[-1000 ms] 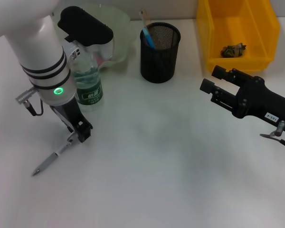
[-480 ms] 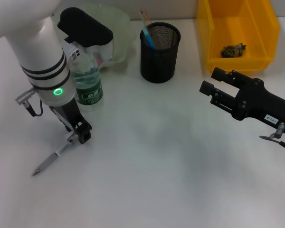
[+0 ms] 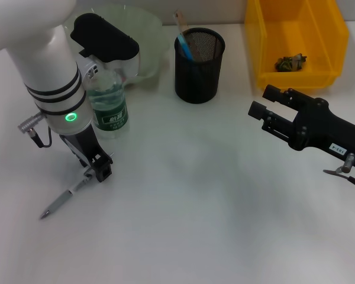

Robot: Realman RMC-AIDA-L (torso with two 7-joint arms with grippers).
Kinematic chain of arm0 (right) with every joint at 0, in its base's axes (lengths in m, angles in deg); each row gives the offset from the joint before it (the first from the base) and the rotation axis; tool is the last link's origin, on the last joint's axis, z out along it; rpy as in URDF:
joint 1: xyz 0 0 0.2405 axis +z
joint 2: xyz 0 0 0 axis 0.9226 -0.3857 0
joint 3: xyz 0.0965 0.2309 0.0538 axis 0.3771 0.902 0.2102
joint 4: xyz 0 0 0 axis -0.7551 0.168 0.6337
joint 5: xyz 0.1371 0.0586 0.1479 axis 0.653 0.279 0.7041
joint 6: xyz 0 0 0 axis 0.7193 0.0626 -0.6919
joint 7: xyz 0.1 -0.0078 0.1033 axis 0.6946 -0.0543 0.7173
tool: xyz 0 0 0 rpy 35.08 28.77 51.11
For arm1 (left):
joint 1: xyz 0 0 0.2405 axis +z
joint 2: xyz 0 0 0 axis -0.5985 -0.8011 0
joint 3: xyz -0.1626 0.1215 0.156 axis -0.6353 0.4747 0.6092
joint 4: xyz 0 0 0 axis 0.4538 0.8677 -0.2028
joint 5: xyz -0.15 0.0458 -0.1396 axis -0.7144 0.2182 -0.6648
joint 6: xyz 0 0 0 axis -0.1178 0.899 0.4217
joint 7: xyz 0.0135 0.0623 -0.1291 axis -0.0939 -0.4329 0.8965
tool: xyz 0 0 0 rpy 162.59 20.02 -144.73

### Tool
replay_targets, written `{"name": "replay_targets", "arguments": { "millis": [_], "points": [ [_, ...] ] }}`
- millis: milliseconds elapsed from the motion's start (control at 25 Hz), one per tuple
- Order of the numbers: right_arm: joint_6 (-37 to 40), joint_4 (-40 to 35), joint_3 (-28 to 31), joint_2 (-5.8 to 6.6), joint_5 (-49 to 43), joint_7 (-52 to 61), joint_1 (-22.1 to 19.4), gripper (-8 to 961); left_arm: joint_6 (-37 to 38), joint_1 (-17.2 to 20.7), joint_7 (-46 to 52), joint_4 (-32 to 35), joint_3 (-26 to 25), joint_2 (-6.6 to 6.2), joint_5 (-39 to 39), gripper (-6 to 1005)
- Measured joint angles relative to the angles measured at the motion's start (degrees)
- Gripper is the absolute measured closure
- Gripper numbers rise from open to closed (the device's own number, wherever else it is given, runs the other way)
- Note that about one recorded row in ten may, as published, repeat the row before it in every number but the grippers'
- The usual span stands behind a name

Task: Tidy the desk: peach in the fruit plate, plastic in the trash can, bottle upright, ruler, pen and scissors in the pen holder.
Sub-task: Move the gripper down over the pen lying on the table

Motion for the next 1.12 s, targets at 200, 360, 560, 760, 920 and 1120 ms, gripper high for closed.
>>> {"name": "replay_targets", "arguments": {
  "millis": [200,360,560,760,920,1120],
  "points": [
    [0.18,0.00,0.00,0.00,0.00,0.00,0.00,371,-0.09,0.01,0.00,-0.03,0.00,0.00,0.00,554],
    [0.59,0.05,0.27,0.00,-0.01,0.00,0.00,372,-0.29,0.00,-0.02,-0.03,0.00,0.00,0.00,554],
    [0.67,0.08,0.29,0.00,-0.04,0.01,-0.07,372,-0.41,-0.02,-0.13,-0.03,0.00,0.00,0.06,559],
    [0.67,0.09,0.36,0.00,-0.04,0.04,-0.09,372,-0.46,-0.03,-0.21,-0.03,0.13,0.00,0.09,636],
    [0.68,0.09,0.36,0.00,-0.03,0.05,-0.09,372,-0.40,-0.04,-0.23,-0.03,0.93,0.00,0.03,734],
    [0.67,0.15,0.36,0.00,0.07,0.05,-0.09,372,-0.36,-0.08,-0.17,-0.03,1.38,0.00,0.02,758]
  ]
}}
